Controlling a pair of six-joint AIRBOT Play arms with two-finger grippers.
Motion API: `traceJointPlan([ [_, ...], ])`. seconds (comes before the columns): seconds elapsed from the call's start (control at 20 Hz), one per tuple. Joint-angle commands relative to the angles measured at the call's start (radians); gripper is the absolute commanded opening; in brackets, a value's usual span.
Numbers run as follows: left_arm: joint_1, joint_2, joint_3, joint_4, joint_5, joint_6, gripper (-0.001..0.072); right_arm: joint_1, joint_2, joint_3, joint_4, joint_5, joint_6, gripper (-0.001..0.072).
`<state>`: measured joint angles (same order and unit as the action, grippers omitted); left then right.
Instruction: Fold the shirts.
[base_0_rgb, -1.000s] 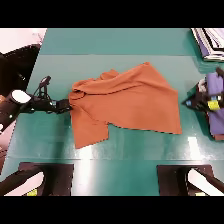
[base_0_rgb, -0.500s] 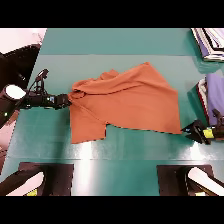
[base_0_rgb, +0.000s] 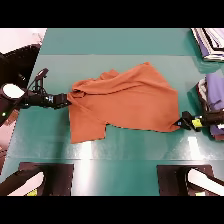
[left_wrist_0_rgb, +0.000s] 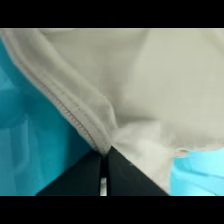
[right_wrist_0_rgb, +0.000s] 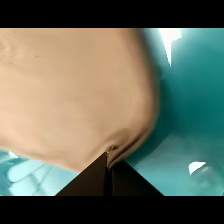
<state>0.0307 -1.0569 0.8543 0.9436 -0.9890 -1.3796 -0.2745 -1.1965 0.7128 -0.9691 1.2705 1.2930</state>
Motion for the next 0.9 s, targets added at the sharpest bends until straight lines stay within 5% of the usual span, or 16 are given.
traceJointPlan([
  [0.0, 0.001, 0.1, 0.089, 0.073, -0.029, -0.037, 0.0024, 0.064, 0.105, 0.134, 0.009, 0.015, -0.011, 0.0014],
  [0.55, 0.001, 0.313, 1.072, 0.143, -0.073, -0.117, 0.0025, 0.063, 0.422, 1.056, -0.092, -0.055, 0.016, 0.0013],
  [0.85, 0.001, 0.302, 1.251, 0.162, -0.041, -0.143, 0.0024, 0.063, 0.388, 1.33, -0.238, 0.052, 0.079, 0.0013],
])
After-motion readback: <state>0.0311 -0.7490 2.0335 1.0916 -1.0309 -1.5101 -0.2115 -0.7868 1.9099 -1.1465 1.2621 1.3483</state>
